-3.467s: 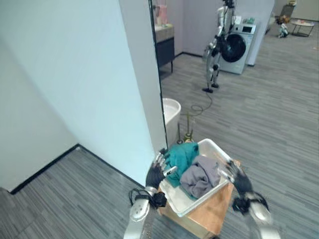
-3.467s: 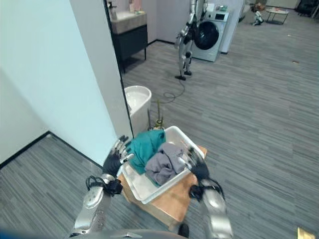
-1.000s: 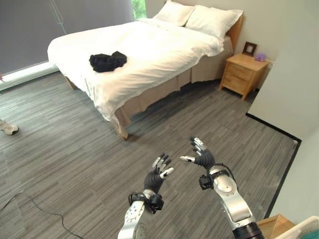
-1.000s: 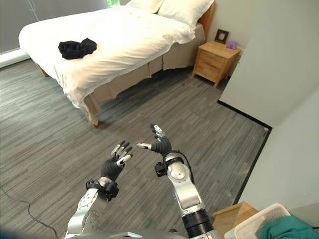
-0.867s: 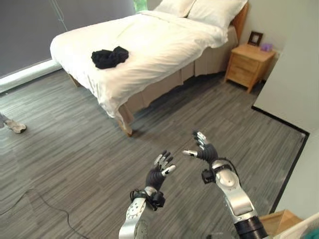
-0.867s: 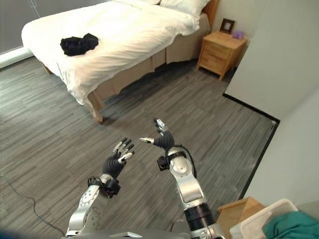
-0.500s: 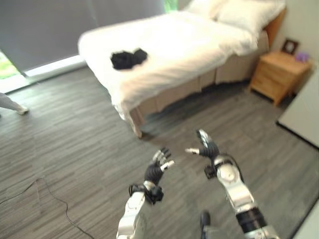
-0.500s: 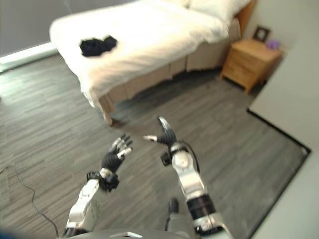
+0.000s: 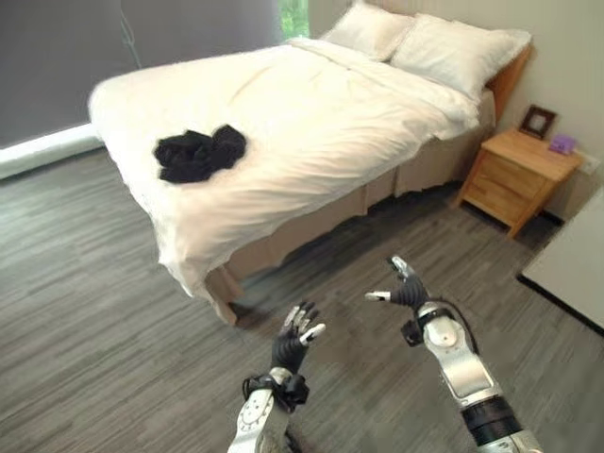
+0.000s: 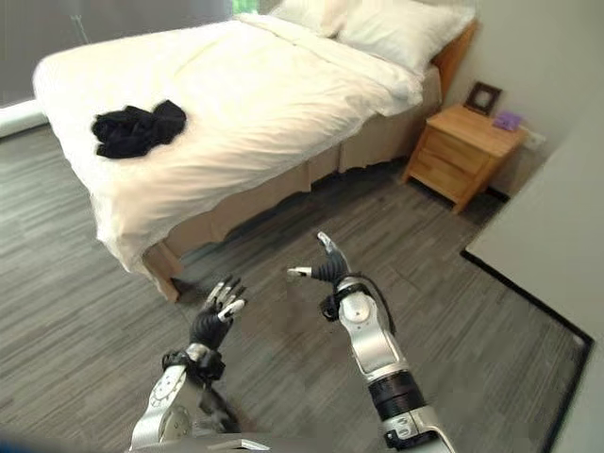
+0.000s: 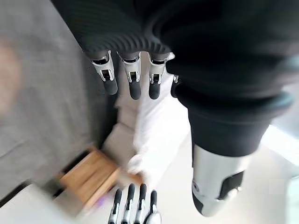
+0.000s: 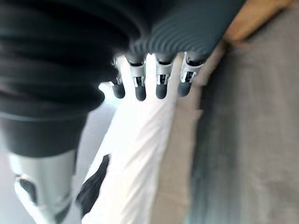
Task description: Pick up bed clothes into laundry basket.
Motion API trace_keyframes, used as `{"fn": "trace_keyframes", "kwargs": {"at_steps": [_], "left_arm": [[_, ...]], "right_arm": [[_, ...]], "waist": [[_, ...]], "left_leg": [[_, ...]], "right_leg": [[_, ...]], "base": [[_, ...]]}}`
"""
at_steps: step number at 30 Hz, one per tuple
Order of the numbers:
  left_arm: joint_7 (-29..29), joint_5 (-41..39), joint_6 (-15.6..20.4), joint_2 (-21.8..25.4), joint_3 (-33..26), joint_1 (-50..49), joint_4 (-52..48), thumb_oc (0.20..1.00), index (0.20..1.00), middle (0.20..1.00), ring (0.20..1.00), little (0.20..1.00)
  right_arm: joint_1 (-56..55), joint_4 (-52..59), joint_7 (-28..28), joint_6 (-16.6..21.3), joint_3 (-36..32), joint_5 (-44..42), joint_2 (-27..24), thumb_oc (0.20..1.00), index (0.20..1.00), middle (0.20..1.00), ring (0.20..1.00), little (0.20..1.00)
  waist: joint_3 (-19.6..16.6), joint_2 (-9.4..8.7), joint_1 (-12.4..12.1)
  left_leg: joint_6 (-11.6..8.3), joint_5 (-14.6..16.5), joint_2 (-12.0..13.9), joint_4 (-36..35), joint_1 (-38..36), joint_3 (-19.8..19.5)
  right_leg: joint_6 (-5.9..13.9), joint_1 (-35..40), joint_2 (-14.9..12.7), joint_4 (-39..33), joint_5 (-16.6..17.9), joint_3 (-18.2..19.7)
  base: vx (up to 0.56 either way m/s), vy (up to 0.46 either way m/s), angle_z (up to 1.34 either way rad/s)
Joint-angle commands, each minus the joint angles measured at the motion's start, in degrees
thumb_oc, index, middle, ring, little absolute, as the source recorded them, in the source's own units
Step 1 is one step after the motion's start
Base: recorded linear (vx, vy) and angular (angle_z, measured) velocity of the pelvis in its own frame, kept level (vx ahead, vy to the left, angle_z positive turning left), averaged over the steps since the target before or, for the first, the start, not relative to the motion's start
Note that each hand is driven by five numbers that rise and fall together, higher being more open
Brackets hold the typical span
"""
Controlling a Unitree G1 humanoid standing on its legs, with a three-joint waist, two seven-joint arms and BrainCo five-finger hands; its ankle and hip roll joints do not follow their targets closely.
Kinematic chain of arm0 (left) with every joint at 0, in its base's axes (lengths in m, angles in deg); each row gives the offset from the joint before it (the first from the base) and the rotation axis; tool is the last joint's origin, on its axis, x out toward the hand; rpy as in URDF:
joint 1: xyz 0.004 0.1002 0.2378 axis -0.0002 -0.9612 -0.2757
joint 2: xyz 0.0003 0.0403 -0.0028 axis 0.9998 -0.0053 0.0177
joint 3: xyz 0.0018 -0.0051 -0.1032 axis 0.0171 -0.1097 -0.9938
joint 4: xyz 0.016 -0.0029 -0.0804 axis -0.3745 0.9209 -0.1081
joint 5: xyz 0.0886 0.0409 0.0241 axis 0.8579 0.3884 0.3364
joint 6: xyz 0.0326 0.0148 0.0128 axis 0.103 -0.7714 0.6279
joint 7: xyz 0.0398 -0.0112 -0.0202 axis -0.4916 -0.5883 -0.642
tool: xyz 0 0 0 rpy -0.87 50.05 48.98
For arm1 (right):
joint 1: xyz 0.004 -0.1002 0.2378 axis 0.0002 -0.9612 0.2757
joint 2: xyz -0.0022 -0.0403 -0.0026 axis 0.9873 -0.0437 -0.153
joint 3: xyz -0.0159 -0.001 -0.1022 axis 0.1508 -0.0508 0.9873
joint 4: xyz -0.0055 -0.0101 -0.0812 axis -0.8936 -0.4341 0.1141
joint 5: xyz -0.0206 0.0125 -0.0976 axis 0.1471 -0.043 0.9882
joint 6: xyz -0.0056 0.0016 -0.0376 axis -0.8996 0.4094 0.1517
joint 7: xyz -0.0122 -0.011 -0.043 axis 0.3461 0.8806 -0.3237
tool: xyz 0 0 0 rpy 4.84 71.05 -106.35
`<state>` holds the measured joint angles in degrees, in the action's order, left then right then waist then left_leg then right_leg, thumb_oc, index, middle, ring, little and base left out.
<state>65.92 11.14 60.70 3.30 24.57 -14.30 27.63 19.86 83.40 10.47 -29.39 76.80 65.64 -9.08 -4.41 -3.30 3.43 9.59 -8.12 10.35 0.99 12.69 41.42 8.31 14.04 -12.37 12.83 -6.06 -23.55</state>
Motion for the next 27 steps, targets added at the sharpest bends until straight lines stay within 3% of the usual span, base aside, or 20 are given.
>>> {"fn": "trace_keyframes", "kwargs": {"at_steps": [1, 3, 4, 5, 7, 8, 9, 10, 11, 13, 14, 17, 20, 24, 27], "left_arm": [[1.13, -1.91, 1.94, -0.74, 0.44, 3.28, -5.31, 1.0, 1.0, 1.0, 1.0, 1.0], [0.98, -2.17, 1.93, 0.72, 1.02, 4.1, -6.15, 1.0, 1.0, 1.0, 1.0, 1.0], [0.5, -2.05, 2.42, 1.69, 1.1, 5.38, -6.6, 1.0, 1.0, 1.0, 1.0, 1.0], [0.26, -1.84, 2.71, 2.24, 1.17, 5.88, -6.9, 1.0, 1.0, 1.0, 1.0, 1.0], [0.23, -1.84, 2.72, 2.23, 1.14, 6.06, -6.87, 1.0, 1.0, 1.0, 1.0, 1.0], [-0.66, -0.94, 3.31, 3.77, 1.15, 7.18, -8.32, 1.0, 1.0, 1.0, 1.0, 1.0], [-1.6, 0.58, 4.36, 5.71, 0.8, 8.23, -11.18, 1.0, 1.0, 1.0, 1.0, 1.0], [-1.68, 0.57, 4.3, 5.82, 0.77, 8.35, -11.3, 1.0, 1.0, 1.0, 1.0, 1.0], [-2.17, 2.16, 5.33, 8.41, -0.08, 10.19, -13.79, 1.0, 1.0, 1.0, 1.0, 1.0], [-2.46, 2.52, 5.44, 9.1, -0.67, 11.04, -14.72, 1.0, 1.0, 1.0, 1.0, 1.0], [-3.67, 4.24, 6.01, 11.27, -3.2, 13.19, -16.74, 1.0, 1.0, 1.0, 1.0, 1.0], [-6.72, 8.76, 6.32, 13.47, -6.83, 15.16, -18.5, 1.0, 1.0, 1.0, 1.0, 1.0], [-8.3, 10.84, 5.82, 13.9, -8.9, 15.27, -19.28, 1.0, 1.0, 1.0, 1.0, 1.0], [-7.11, 8.04, 5.81, 11.16, -11.04, 13.64, -16.82, 1.0, 1.0, 1.0, 1.0, 1.0], [-5.26, 6.92, 7.0, 11.83, -11.64, 10.28, -13.9, 1.0, 1.0, 1.0, 1.0, 1.0]], "right_arm": [[5.98, 1.67, 0.39, 5.23, -0.81, -0.61, 2.54, 1.0, 1.0, 1.0, 1.0, 1.0], [11.2, 1.12, 0.34, 6.23, -0.12, 0.29, 2.58, 1.0, 1.0, 1.0, 1.0, 1.0], [14.36, -0.39, 1.21, 7.3, 0.5, 0.62, 2.73, 1.0, 1.0, 1.0, 1.0, 1.0], [15.8, -0.77, 1.83, 7.58, 0.69, 1.16, 2.59, 1.0, 1.0, 1.0, 1.0, 1.0], [16.06, -0.98, 1.9, 7.66, 0.65, 1.19, 2.62, 1.0, 1.0, 1.0, 1.0, 1.0], [18.41, -2.12, 3.18, 7.77, 0.91, 2.37, 1.76, 1.0, 1.0, 1.0, 1.0, 1.0], [21.17, -4.59, 4.4, 7.67, 0.85, 3.76, 0.77, 1.0, 1.0, 1.0, 1.0, 1.0], [21.47, -4.79, 4.43, 7.73, 0.75, 3.79, 0.89, 1.0, 1.0, 1.0, 1.0, 1.0], [23.12, -6.83, 5.44, 7.11, 0.05, 4.9, -1.08, 1.0, 1.0, 1.0, 1.0, 1.0], [24.62, -8.1, 5.92, 6.64, -0.41, 5.56, -1.62, 1.0, 1.0, 1.0, 1.0, 1.0], [27.88, -13.22, 7.7, 4.73, -1.28, 7.41, -3.15, 1.0, 1.0, 1.0, 1.0, 1.0], [31.35, -20.68, 10.08, 3.35, -1.89, 9.0, -4.57, 1.0, 1.0, 1.0, 1.0, 1.0], [33.14, -24.38, 11.61, 2.37, -1.87, 10.08, -5.65, 1.0, 1.0, 1.0, 1.0, 1.0], [34.51, -26.42, 12.03, 1.33, -0.9, 12.58, -9.58, 1.0, 1.0, 1.0, 1.0, 1.0], [35.26, -26.73, 12.11, 1.45, 0.33, 15.17, -12.17, 1.0, 1.0, 1.0, 1.0, 1.0]], "waist": [[-0.06, 2.03, -2.5], [0.28, 2.32, -3.19], [0.57, 2.51, -3.29], [0.74, 2.76, -3.38], [0.51, 2.75, -3.44], [0.55, 2.88, -3.72], [0.41, 2.2, -3.83], [0.45, 2.41, -3.77], [0.35, 1.23, -3.01], [0.39, 0.83, -2.9], [0.32, 0.22, -3.13], [0.27, -0.25, -3.18], [0.13, -0.76, -3.35], [-0.28, -0.31, -3.45], [0.07, 0.13, -3.91]], "left_leg": [[-14.14, -0.95, 5.07, -5.99, -11.24, -2.39], [-12.89, -0.04, 5.38, -5.99, -10.79, -2.23], [-12.21, 0.29, 4.98, -5.99, -9.9, -3.63], [-12.09, 0.59, 4.44, -5.99, -9.57, -5.15], [-12.18, 0.59, 4.55, -5.99, -9.18, -5.12], [-12.12, 1.01, 3.31, -5.99, -8.69, -7.6], [-12.26, 2.55, 1.31, -5.99, -9.0, -9.74], [-12.19, 2.2, 1.67, -5.99, -8.68, -9.86], [-12.88, 4.41, -0.99, -5.99, -9.68, -12.99], [-12.92, 4.69, -1.68, -5.99, -9.73, -13.96], [-13.23, 6.04, -2.68, -5.99, -10.68, -15.5], [-12.94, 8.4, -4.71, -5.99, -12.77, -17.71], [-12.98, 9.03, -5.53, -5.99, -13.77, -18.78], [-12.93, 10.85, -5.96, -5.99, -16.06, -20.19], [-13.46, 11.39, -5.85, -5.99, -17.53, -20.69]], "right_leg": [[1.69, -10.74, -3.2, 3.19, 1.79, 1.36], [1.1, -18.87, -6.83, 17.9, 6.58, 1.27], [-0.45, -24.42, -5.32, 23.98, 5.92, 3.24], [-1.72, -27.52, -1.95, 24.68, 2.48, 5.22], [-1.9, -28.12, -1.91, 25.11, 2.2, 5.26], [-1.98, -31.41, 3.88, 20.21, -1.91, 6.95], [-3.41, -32.23, 5.63, 12.78, -1.16, 6.63], [-3.61, -32.09, 6.05, 11.92, -0.4, 6.36], [-4.66, -33.01, 7.11, 0.23, 3.56, 8.56], [-4.81, -32.23, 6.9, -4.89, 6.49, 8.77], [-3.93, -31.72, 4.84, -11.22, 11.45, 7.96], [-3.28, -27.77, 3.88, -17.15, 14.17, 6.0], [-3.92, -25.41, 3.31, -17.83, 14.93, 4.56], [-4.43, -23.01, 3.74, -17.83, 14.18, 3.09], [-4.71, -21.39, 4.1, -17.83, 13.06, 2.06]], "base": [[0.35, 0.467, 0.55], [0.18, 0.322, 0.44], [0.23, 0.329, 0.27], [0.12, 0.148, 0.35], [0.09, 0.04, 0.82], [0.3, 0.075, 1.17], [0.27, 0.072, 0.99], [0.37, -0.028, 1.18], [0.26, -0.075, 1.03], [0.26, -0.083, 1.12], [0.18, -0.069, 1.13], [0.29, -0.072, 0.77], [0.17, -0.092, 0.24], [0.2, -0.112, 0.06], [0.21, -0.1, -0.01]]}}
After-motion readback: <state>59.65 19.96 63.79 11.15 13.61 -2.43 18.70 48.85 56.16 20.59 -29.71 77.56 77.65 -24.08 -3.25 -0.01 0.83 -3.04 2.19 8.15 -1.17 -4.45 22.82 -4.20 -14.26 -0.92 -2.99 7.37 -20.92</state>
